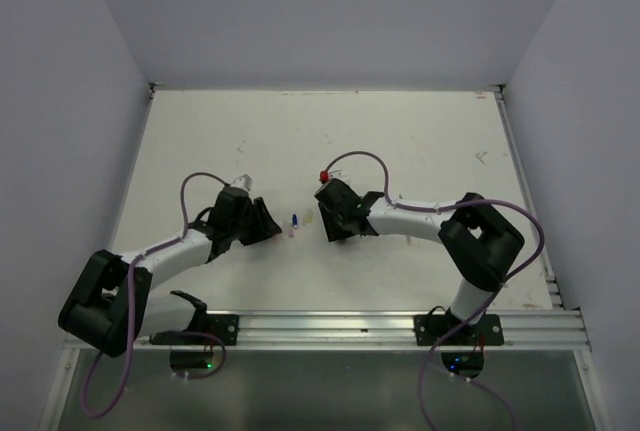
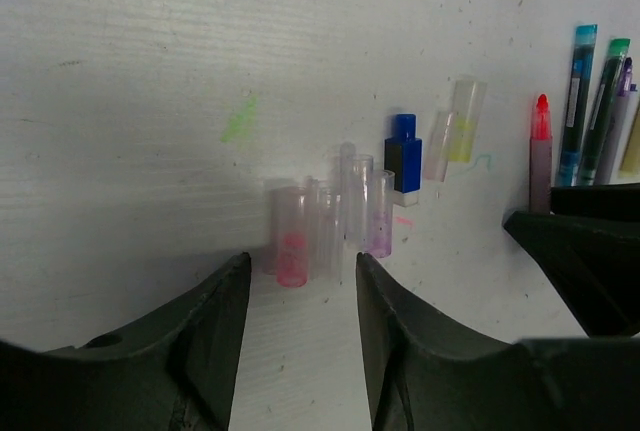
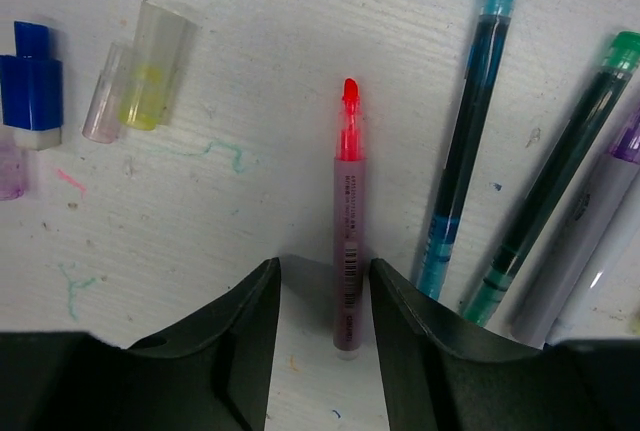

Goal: Open the pen caps

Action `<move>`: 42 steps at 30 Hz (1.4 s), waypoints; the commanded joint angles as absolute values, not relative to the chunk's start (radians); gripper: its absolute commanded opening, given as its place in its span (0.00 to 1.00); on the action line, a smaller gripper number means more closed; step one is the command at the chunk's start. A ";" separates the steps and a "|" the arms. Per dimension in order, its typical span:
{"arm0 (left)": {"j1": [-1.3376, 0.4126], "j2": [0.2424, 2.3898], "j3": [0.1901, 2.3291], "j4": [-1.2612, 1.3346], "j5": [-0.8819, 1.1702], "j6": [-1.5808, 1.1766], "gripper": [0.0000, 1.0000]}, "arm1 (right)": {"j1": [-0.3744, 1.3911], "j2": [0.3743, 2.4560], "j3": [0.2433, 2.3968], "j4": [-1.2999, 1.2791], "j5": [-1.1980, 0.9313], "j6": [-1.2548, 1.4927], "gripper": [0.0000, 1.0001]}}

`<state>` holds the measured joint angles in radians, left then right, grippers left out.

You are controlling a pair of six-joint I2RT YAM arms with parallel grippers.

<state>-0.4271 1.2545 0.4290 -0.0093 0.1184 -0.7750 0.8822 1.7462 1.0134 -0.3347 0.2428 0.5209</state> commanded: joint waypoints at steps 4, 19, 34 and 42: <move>-0.430 1.213 0.485 -0.127 0.042 -0.776 0.53 | 0.873 1.717 1.045 -0.310 0.224 0.466 0.48; -0.235 1.068 0.759 -0.698 -0.307 -1.161 1.00 | 0.874 1.526 1.084 -0.342 0.132 0.400 0.49; -0.014 1.156 0.850 -0.839 -0.259 -1.629 0.97 | 0.876 1.494 1.017 -0.310 0.097 0.374 0.50; 0.026 1.233 0.819 -0.810 -0.202 -1.719 0.95 | 0.876 1.462 0.983 -0.308 0.106 0.379 0.50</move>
